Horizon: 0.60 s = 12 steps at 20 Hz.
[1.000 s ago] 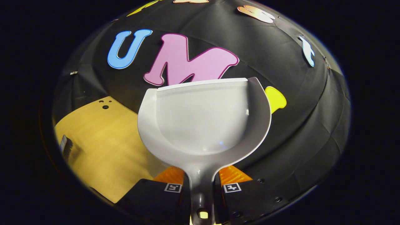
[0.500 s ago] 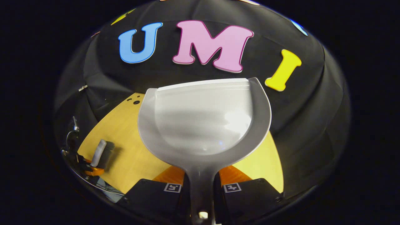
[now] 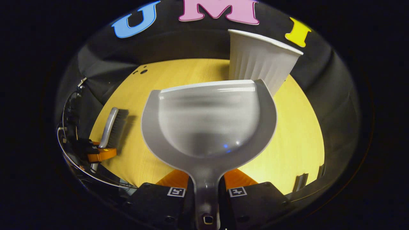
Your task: Pick up the small broom and dustpan from the desktop, sweep the trash into the dustpan with the broom, and then empty the trash into the garbage bin.
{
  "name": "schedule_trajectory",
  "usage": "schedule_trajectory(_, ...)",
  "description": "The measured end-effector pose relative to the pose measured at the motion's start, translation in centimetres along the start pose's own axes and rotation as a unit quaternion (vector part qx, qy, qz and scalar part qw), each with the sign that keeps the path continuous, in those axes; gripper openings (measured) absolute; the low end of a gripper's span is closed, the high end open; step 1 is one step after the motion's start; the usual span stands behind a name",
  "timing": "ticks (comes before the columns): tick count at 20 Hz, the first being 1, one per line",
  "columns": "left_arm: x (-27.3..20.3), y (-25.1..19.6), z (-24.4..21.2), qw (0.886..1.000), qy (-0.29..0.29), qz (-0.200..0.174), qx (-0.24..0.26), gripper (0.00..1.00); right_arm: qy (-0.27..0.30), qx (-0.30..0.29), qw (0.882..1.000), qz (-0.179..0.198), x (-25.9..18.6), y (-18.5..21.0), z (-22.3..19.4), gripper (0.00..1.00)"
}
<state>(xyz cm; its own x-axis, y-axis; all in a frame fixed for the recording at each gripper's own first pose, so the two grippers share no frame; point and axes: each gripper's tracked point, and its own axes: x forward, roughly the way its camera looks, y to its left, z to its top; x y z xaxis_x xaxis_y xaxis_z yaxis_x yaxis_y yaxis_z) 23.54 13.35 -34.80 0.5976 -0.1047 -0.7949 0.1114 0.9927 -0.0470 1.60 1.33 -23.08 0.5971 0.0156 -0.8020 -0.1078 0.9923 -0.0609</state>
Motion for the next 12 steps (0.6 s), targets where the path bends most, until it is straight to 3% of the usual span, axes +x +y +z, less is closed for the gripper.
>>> schedule_trajectory(1,0.5,0.0,0.4,1.0,0.006,-0.001,-0.003,0.27,0.013,0.003,1.0,0.001,0.6,0.2,-0.5,0.28)
schedule_trajectory(2,1.1,-0.2,0.8,1.0,0.011,-0.002,-0.007,0.3,0.027,0.006,1.0,0.004,1.3,0.6,-1.3,0.34)
schedule_trajectory(3,1.6,-0.2,1.0,1.0,0.017,0.0,-0.009,0.24,0.04,0.008,0.999,0.005,2.1,0.9,-2.0,0.34)
schedule_trajectory(8,2.3,-0.6,1.8,0.999,0.045,0.018,-0.014,0.28,0.081,0.013,0.997,0.006,4.7,1.0,-3.2,0.34)
schedule_trajectory(9,2.7,-0.5,1.7,0.998,0.048,0.022,-0.016,0.28,0.087,0.015,0.996,0.007,4.9,1.0,-3.1,0.29)
schedule_trajectory(10,2.9,-0.7,1.8,0.998,0.05,0.023,-0.018,0.28,0.09,0.017,0.996,0.007,4.9,0.7,-3.0,0.35)
schedule_trajectory(11,2.7,-0.7,1.9,0.998,0.051,0.024,-0.019,0.26,0.092,0.017,0.996,0.007,5.0,0.5,-3.0,0.29)
schedule_trajectory(12,2.5,-0.7,1.9,0.998,0.052,0.025,-0.019,0.29,0.095,0.016,0.995,0.005,5.3,0.4,-3.2,0.35)
